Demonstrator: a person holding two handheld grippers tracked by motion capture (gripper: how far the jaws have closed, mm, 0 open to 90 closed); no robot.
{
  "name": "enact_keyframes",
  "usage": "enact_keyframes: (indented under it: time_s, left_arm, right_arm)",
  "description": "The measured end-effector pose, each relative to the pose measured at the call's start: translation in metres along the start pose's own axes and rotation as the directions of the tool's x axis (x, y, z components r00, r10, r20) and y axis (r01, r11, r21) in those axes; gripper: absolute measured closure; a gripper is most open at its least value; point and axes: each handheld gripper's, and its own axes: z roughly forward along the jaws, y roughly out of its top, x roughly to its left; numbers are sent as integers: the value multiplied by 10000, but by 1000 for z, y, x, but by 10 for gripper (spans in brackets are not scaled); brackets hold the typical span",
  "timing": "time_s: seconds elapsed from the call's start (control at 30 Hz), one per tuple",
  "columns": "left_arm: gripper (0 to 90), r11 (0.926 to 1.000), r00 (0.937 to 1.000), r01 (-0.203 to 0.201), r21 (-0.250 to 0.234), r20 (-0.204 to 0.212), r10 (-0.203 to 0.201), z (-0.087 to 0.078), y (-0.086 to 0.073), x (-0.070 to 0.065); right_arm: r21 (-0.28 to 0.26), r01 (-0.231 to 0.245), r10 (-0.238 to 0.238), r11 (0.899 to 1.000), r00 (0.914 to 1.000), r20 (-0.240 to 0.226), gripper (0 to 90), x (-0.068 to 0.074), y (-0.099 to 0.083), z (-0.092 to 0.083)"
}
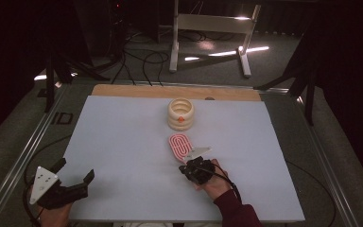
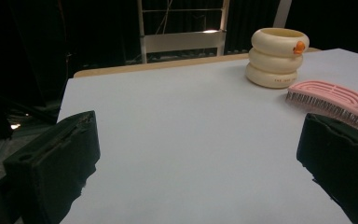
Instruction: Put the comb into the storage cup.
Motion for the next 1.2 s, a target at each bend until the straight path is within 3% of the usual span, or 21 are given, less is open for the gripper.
enact_keyframes:
  time_s: [0.67,1.2]
  left_arm:
    - [0,10000,10000,20,3,84,-20,1,-1,-1]
    - [0,9998,9995,188,9,260,-188,2,-1,-1]
  right_arm:
    - [538,-82,71,9985,9998,197,900,-11,-11,2]
    - [470,-501,477,9976,9975,514,900,-29,-19,-8]
